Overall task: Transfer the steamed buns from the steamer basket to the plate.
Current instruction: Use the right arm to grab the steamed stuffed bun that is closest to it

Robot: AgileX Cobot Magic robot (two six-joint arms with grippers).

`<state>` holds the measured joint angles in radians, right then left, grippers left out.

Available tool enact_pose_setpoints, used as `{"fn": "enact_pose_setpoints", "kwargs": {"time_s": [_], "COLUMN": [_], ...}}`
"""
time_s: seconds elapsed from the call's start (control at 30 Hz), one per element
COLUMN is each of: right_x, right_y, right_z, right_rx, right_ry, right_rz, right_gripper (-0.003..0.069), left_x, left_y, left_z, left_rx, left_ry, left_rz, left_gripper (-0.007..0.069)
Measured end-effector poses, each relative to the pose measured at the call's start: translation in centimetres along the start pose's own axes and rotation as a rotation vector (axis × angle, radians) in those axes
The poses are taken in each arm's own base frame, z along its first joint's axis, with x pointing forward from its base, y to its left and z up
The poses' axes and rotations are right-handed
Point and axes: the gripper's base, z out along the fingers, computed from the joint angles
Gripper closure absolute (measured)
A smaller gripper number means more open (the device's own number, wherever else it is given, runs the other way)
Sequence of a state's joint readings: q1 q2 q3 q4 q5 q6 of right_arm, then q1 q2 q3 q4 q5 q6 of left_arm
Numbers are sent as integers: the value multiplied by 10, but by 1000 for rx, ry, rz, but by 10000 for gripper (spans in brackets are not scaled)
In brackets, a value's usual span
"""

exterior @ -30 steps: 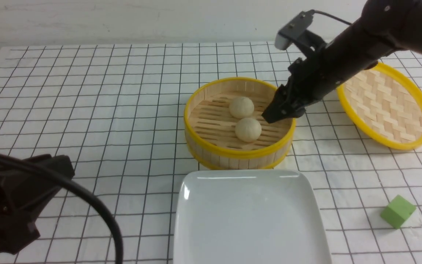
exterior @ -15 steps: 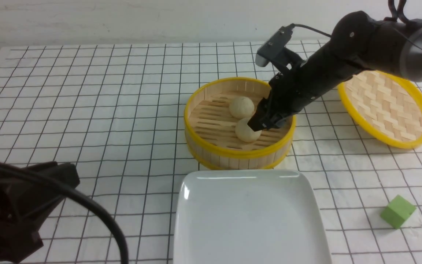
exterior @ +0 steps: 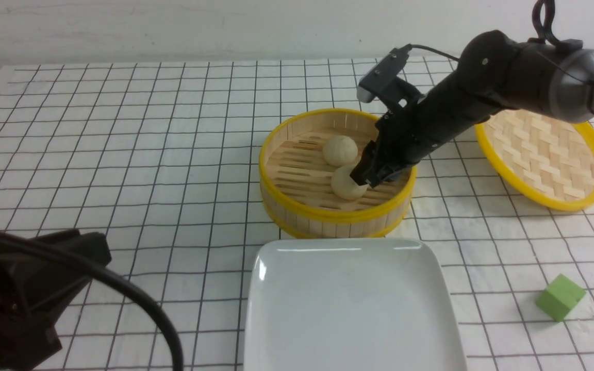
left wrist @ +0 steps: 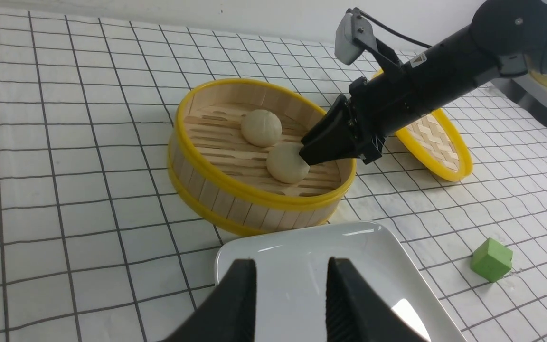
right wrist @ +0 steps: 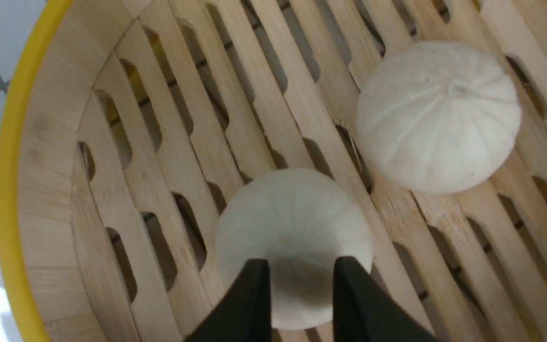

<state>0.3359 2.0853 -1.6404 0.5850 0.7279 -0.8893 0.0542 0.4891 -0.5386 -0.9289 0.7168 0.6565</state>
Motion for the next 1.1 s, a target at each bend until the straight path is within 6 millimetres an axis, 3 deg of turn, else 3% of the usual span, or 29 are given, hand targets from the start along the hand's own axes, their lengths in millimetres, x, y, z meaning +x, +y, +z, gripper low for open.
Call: {"fn": "enact_pose_setpoints", "kwargs": {"time_s": [0.1,0.23,0.47,0.63,0.83,1.03,1.1], "right_x": [2,8,1,-13,-40,-54,-55], "right_y": [-1,2,13,18,31,44,44], "right_z": [5,22,28,1,-61,-112,-115], "right_rx": [-5,-26,-33,5,69,110,120], "right_ry": [5,32,11,-23,-128,-214,-215], "right_rz": [7,15,2,-63,-135,-152,-158], "right_gripper": [585,655,664,662,660,659,655], "left_x": [0,0,1,1,1,1,1], "left_y": [0,0,0,0,0,1,1], "left_z": [0,0,0,0,0,0,0], "left_rx": [-1,0,2,1,-2,-8,-9], "left_ry": [1,3,10,13,14,9,8], "left_rz": [1,2,5,8,12,13,13], "left_gripper": [382,382,382,382,382,382,382]}}
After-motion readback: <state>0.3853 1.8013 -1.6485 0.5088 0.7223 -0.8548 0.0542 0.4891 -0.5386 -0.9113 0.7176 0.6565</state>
